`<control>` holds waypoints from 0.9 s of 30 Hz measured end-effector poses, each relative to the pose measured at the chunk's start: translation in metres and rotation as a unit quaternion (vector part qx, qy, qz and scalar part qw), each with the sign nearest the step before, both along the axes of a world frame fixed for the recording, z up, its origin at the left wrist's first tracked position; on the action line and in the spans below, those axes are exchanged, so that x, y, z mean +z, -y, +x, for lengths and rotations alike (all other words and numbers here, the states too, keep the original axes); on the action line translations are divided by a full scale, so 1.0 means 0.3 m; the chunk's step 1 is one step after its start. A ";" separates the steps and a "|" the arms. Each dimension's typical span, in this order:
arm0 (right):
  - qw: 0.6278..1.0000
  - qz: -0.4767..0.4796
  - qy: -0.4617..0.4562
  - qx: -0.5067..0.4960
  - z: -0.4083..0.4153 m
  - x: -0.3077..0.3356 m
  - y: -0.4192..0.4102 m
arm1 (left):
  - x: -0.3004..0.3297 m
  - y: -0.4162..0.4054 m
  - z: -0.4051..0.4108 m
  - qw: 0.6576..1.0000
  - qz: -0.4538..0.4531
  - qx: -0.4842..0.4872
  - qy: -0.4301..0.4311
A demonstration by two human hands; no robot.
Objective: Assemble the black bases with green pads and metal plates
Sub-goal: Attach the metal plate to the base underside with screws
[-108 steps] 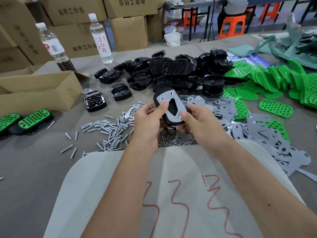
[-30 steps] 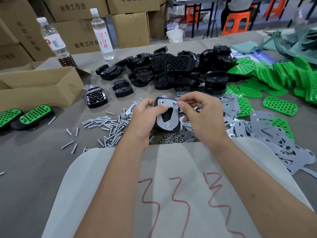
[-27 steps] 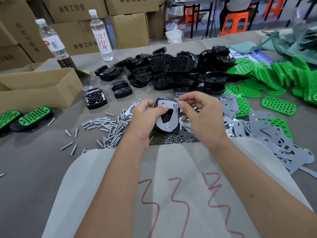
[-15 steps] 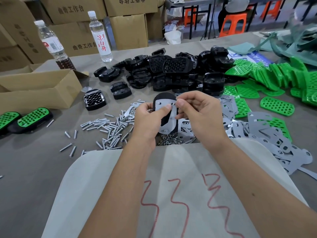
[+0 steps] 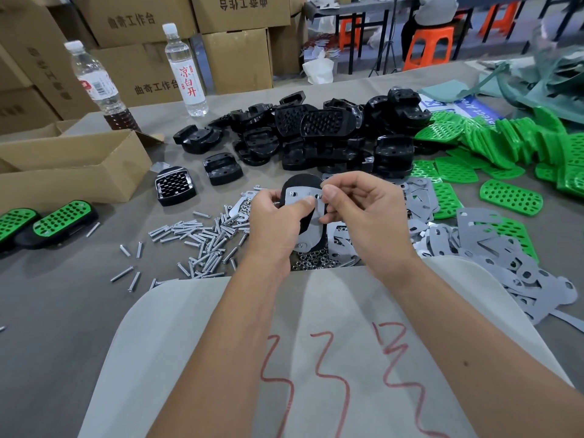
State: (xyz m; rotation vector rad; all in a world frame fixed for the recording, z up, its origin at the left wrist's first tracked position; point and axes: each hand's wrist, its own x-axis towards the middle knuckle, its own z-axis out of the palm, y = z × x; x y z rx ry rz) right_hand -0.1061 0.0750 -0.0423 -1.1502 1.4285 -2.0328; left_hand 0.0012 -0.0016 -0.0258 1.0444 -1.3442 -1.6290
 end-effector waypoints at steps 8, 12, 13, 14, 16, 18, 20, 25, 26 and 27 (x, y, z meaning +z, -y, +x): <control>0.979 0.038 -0.163 -0.113 0.008 -0.007 0.003 | -0.011 0.003 -0.006 1.000 0.000 -0.001 -0.005; 0.975 0.038 -0.192 -0.109 -0.001 0.003 -0.003 | -0.014 0.006 0.003 1.000 -0.002 -0.002 0.004; 0.973 0.037 -0.203 -0.103 -0.006 0.006 -0.007 | -0.013 0.006 0.004 1.000 -0.002 -0.002 0.006; 0.972 0.036 -0.213 -0.094 -0.011 0.010 -0.010 | -0.012 0.007 0.006 1.000 -0.003 -0.002 0.007; 0.971 0.036 -0.223 -0.073 -0.021 0.013 -0.013 | -0.010 0.011 0.009 1.000 -0.007 0.000 0.009; 0.972 0.039 -0.223 -0.062 -0.026 0.012 -0.013 | -0.007 0.015 0.014 1.000 -0.005 -0.001 0.011; 0.973 0.039 -0.220 -0.065 -0.030 0.011 -0.013 | -0.007 0.017 0.018 1.000 -0.003 -0.009 0.014; 0.971 0.029 -0.227 -0.071 -0.037 0.011 -0.018 | -0.003 0.023 0.030 0.999 0.011 -0.039 0.000; 0.972 0.026 -0.224 -0.067 -0.038 0.012 -0.018 | 0.000 0.023 0.033 0.999 0.016 -0.045 -0.004; 0.974 0.023 -0.219 -0.058 -0.041 0.013 -0.018 | 0.000 0.026 0.036 0.998 0.021 -0.051 -0.008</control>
